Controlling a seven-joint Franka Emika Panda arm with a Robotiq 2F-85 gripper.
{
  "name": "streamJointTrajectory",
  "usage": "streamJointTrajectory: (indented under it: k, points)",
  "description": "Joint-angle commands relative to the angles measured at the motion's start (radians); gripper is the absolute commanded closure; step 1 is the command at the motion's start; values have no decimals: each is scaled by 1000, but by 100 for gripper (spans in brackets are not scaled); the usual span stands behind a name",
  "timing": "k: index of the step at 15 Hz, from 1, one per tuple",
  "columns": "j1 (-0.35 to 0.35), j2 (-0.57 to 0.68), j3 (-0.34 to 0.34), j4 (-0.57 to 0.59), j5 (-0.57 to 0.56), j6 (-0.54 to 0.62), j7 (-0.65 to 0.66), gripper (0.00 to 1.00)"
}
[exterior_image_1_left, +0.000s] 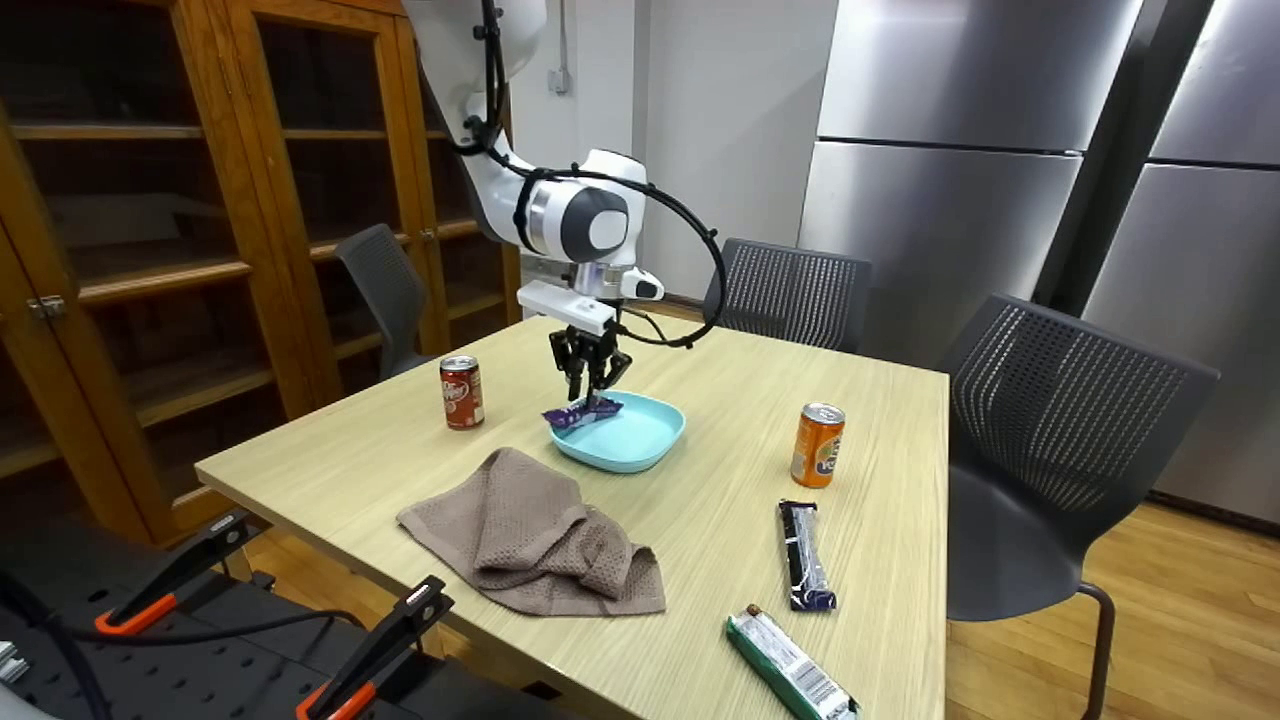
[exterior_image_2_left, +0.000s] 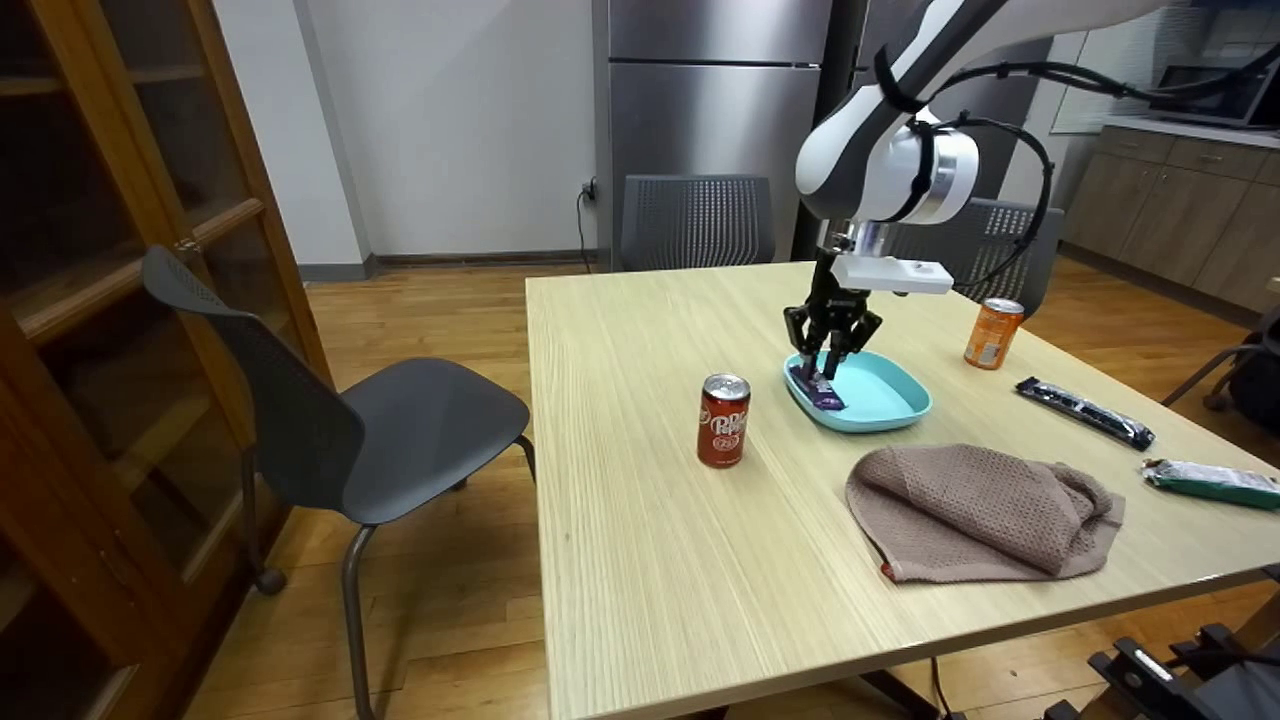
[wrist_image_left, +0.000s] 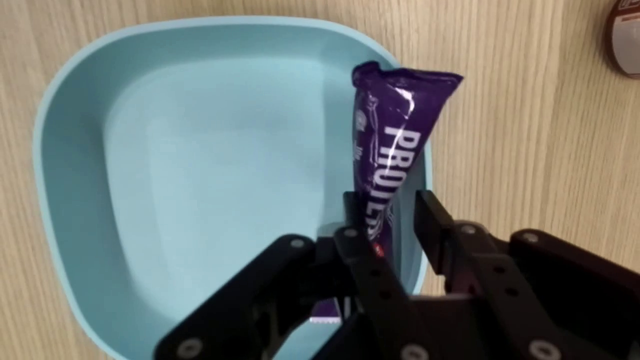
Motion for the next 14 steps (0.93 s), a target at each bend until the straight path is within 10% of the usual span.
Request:
streamJointTrajectory:
  k: [1, 6, 14]
  points:
    - [32, -89, -5, -64, -47, 16, 29, 34]
    - [102, -203, 6, -125, -139, -9, 6, 1]
    - [143, -259, 42, -161, -164, 5, 4, 0]
